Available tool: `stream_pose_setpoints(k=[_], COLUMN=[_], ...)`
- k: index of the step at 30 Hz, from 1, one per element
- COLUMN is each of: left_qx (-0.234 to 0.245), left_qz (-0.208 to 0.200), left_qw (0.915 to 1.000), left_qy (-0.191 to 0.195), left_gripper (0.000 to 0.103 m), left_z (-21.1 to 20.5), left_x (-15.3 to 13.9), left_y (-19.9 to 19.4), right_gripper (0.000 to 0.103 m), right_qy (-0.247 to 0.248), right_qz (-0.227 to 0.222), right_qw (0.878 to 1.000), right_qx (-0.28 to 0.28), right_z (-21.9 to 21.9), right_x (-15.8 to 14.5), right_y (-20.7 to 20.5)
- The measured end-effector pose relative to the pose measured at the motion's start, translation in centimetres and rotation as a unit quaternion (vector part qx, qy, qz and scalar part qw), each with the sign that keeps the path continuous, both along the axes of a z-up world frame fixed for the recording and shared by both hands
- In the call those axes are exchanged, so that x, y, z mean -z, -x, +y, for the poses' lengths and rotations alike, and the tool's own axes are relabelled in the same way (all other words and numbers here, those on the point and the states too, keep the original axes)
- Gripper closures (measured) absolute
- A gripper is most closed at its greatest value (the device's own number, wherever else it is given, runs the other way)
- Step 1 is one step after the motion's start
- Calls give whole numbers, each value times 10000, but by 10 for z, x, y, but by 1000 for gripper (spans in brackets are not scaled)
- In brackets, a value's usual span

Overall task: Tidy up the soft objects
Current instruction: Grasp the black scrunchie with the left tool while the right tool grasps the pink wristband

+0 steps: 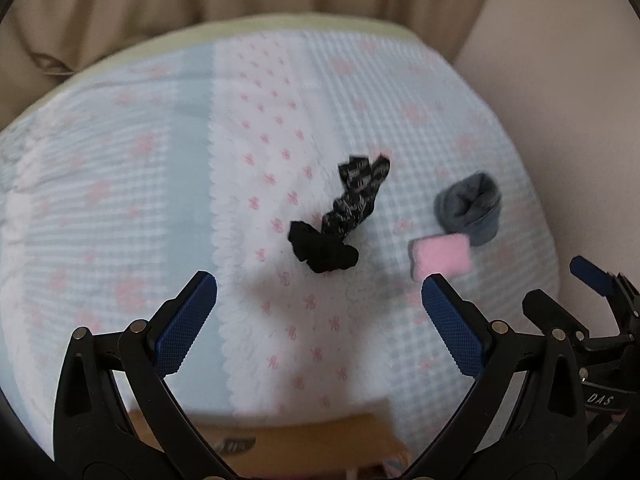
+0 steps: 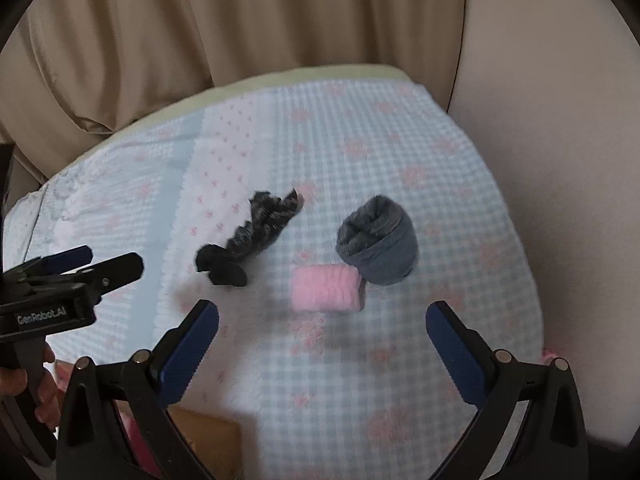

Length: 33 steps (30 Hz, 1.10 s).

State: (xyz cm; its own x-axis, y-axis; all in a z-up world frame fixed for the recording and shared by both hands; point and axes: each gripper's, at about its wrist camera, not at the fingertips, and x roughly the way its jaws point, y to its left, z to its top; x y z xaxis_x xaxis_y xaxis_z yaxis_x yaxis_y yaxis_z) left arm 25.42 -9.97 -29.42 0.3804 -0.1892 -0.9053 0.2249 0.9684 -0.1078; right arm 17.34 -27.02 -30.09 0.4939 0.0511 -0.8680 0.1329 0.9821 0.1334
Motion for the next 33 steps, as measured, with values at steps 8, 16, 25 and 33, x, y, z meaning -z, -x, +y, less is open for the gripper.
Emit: stream_pose_setpoints(k=[8,16,25,33], left_qx=[639,881,1015,1027], left_qz=[606,954,899,854], left_qw=[9957,9910,9894,9900], left_qy=[-291,-336,-511,-445], left_gripper=[9,18,57,76], left_z=[-32,-41,-48,-38], left_x=[85,142,167,165], left_y=[-43,-66,-71,-76], right_gripper=[0,0,26,47], right_qy=[-89,-45,-103,-81], right_qz=[285,509,662,638], right_qw=[9995,9987,9977,9978], right_qx=[33,44,68,139], right_z=[-2,1,5,5], right_x=[69,115,137,135], right_y=[-28,-51,-67,-67])
